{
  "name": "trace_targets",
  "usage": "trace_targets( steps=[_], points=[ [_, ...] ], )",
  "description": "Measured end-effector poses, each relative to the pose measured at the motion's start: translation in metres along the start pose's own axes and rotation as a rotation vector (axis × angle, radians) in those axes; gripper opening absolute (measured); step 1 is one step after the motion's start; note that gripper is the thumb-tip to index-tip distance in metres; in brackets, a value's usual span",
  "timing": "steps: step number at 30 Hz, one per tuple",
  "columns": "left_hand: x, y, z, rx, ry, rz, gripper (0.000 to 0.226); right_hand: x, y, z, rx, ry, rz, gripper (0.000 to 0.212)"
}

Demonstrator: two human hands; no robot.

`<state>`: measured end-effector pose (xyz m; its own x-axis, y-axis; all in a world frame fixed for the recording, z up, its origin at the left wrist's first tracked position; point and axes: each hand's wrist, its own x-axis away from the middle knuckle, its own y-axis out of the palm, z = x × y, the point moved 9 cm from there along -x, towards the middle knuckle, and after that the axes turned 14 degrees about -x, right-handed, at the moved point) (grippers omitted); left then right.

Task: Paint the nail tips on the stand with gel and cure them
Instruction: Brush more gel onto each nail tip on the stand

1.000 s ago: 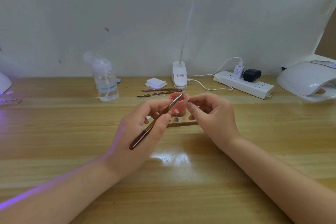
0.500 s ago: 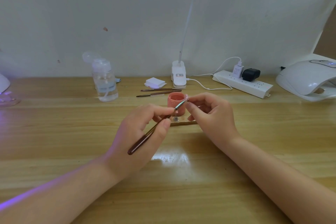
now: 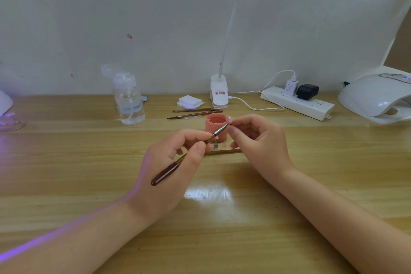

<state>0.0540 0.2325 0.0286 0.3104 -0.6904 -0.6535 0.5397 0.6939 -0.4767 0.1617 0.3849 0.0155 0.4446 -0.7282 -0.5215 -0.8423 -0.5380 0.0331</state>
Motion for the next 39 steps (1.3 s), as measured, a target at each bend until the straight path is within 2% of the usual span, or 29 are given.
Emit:
trace_targets(
  steps=[4,11,16,21,27,30,36,39],
  points=[
    [0.001,0.000,0.002,0.037,0.026,0.001,0.021,0.000,0.000,0.000,-0.003,0.008,0.006,0.009],
    [0.000,0.003,-0.010,0.154,-0.102,-0.001,0.018,0.001,0.002,-0.002,-0.016,-0.011,-0.009,0.010],
    [-0.001,0.003,-0.007,0.231,-0.080,-0.024,0.016,0.001,0.001,0.000,-0.020,0.004,-0.015,0.013],
    [-0.002,0.000,-0.010,0.225,-0.105,0.024,0.018,0.000,0.001,-0.001,-0.006,-0.009,-0.008,0.012],
    [0.000,0.005,-0.012,0.249,-0.105,-0.033,0.016,0.000,0.001,0.000,-0.004,-0.015,-0.015,0.013],
    [0.000,0.003,-0.010,0.216,-0.089,-0.019,0.021,0.000,0.000,0.001,0.016,-0.011,-0.005,0.012],
    [-0.002,0.004,-0.003,-0.035,-0.011,-0.032,0.023,0.000,0.000,0.001,0.036,-0.011,-0.001,0.006],
    [-0.001,0.003,0.002,-0.087,0.052,-0.012,0.022,-0.001,-0.002,0.003,0.053,-0.005,0.009,0.007]
  ],
)
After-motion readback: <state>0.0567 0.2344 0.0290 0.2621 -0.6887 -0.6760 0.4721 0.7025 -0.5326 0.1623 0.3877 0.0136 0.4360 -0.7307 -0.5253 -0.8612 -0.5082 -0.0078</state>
